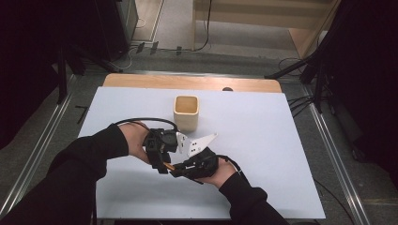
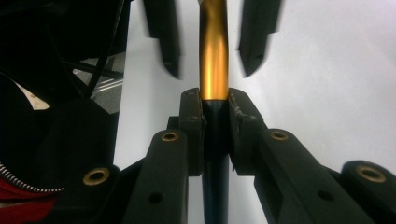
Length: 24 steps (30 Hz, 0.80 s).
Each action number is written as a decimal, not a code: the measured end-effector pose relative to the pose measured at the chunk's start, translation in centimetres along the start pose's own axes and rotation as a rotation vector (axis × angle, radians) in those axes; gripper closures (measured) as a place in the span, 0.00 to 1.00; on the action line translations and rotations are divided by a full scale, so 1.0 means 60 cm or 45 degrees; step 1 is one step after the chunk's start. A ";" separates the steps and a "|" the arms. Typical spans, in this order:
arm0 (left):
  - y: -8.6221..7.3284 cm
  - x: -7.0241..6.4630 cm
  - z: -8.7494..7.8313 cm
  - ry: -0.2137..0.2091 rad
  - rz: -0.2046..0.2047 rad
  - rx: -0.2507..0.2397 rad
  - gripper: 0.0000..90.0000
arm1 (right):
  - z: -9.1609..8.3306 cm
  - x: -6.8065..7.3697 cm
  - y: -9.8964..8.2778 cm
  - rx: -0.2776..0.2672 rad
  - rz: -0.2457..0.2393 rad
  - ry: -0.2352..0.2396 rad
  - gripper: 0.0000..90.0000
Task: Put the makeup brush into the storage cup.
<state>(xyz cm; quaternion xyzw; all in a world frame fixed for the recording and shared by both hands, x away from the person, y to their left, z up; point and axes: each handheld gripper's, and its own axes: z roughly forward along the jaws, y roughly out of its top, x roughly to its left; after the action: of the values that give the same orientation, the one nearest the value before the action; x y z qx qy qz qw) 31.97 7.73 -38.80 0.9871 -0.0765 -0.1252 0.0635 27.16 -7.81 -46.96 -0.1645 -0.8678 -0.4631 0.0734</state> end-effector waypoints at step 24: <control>-0.134 -0.013 -0.031 0.166 -0.203 -0.692 0.40 | -0.053 -0.003 -0.011 -0.088 0.019 -0.073 0.88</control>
<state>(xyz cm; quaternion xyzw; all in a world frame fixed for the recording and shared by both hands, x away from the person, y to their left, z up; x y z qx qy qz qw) 32.76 15.91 -38.01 0.9428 0.0420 -0.0819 0.3204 27.01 -10.81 -45.76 -0.1867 -0.8517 -0.4874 0.0460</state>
